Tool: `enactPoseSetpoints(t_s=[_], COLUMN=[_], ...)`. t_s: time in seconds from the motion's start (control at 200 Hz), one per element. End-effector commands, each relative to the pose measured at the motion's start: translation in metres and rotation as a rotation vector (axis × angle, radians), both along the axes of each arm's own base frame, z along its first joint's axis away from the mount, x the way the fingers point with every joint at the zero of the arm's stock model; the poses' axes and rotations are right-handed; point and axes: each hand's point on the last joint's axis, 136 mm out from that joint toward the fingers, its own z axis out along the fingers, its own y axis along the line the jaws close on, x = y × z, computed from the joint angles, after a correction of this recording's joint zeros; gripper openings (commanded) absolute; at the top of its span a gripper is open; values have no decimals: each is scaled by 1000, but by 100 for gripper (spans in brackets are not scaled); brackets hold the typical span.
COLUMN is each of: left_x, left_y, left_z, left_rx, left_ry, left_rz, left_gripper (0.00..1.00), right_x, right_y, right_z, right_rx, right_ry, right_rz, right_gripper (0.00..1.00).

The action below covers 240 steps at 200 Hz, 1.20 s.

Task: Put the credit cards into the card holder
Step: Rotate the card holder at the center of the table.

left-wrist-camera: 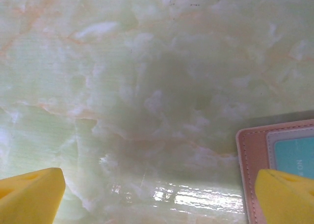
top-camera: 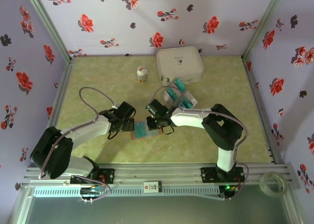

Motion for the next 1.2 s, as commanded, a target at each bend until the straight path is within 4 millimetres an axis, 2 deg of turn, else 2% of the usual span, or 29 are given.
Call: enactPoseSetpoints(t_s=[0.0, 0.31, 0.485, 0.545, 0.63, 0.72, 0.89, 1.195], left_x=[4, 7, 11, 12, 12, 11, 7, 2], left_y=[2, -1, -7, -11, -18, -25, -39, -52], left_z=[12, 14, 16, 16, 18, 19, 20, 16], left_rx=[2, 2, -14, -31, -64, -92, -130, -146], left_ry=[-17, -18, -17, -15, -11, -11, -18, -21], left_rz=[15, 6, -7, -14, -26, -39, -62, -85], left_gripper=[100, 100, 100, 100, 100, 100, 100, 100], right_x=[6, -4, -6, -3, 0, 4, 6, 9], right_y=[-11, -36, -36, -34, -35, -38, -46, -37], right_z=[2, -1, 16, 28, 42, 50, 43, 32], right_rx=[-7, -34, 11, 30, 38, 39, 46, 98], right_ry=[-26, -19, -33, -55, -83, -96, -73, -34], right_rz=[-32, -74, -83, -80, -78, -81, -90, -99], right_gripper=[10, 9, 10, 14, 25, 34, 35, 35])
